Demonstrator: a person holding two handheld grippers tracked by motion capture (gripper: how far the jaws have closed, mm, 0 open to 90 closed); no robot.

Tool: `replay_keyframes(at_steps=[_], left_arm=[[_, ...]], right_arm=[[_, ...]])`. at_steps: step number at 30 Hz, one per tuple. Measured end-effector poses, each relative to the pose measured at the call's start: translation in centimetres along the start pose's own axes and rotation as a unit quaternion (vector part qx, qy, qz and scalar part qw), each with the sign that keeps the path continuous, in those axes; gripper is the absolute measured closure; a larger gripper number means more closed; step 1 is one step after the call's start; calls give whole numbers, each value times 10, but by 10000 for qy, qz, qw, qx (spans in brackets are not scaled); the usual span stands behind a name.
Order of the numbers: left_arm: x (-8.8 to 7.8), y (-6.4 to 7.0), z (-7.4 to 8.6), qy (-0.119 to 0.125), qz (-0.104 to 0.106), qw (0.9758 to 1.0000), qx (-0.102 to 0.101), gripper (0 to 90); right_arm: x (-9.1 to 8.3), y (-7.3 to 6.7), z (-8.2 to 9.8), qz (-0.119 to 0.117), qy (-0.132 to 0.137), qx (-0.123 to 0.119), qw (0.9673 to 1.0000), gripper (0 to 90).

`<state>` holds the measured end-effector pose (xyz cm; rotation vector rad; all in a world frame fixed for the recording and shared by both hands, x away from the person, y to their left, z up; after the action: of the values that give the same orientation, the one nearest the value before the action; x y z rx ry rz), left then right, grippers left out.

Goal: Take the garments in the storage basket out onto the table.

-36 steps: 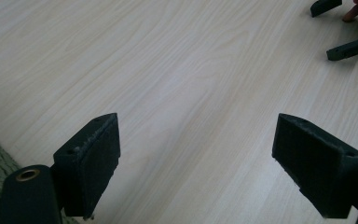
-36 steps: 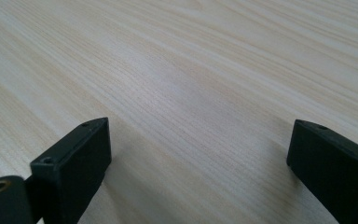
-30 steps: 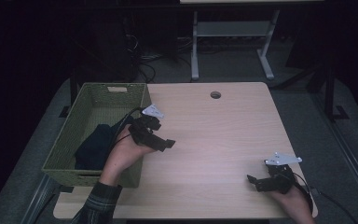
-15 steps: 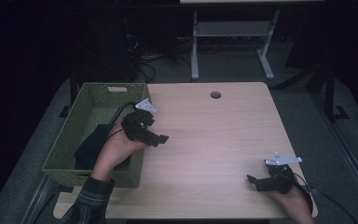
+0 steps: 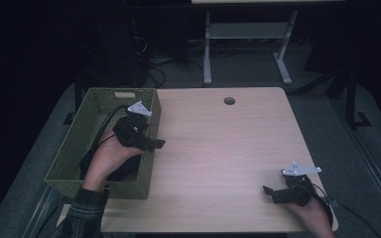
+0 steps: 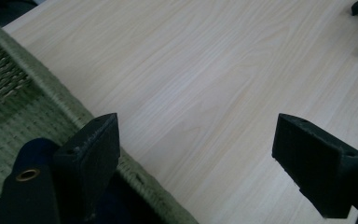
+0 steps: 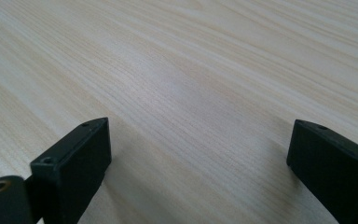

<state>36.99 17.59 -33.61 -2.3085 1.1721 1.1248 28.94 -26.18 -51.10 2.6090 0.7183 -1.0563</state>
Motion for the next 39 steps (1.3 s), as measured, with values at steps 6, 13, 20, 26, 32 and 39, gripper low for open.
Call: replay_keyframes(at_steps=[6, 13, 20, 26, 32, 39], left_arm=[[-8, -9, 8, -4, -196, 9998, -76, 150], [-14, -17, 19, -3, -269, 9993, -254, 152], [-16, -26, 30, 76, -368, 9984, -423, 152], [-18, -32, 38, 74, -498, 9972, -561, 152], [-18, -38, 47, 22, -565, 9961, -682, 152], [-17, -43, 53, -20, -618, 9950, -785, 152]], right_arm=[[0, 0, 0, -1, 0, -2, 10000, 58], [0, 0, 0, -1, 0, 2, 10000, 58], [0, 0, 0, -3, -1, 1, 10000, 58], [0, 0, 0, -2, -5, 0, 10000, 58], [0, 0, 0, -4, -5, 5, 10000, 58], [0, 0, 0, -4, -3, -1, 10000, 58]])
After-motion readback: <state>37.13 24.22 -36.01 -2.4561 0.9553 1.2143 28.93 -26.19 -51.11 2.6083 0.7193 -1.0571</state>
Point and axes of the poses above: each handheld gripper's, and its own axes: x roughly forward along the jaws, z roughly out of its underside, y roughly to its right, the point moved 4 cm from there along x, roughly forward along the jaws, and after that the axes turned 5 degrees about z, right-handed, at the moved point
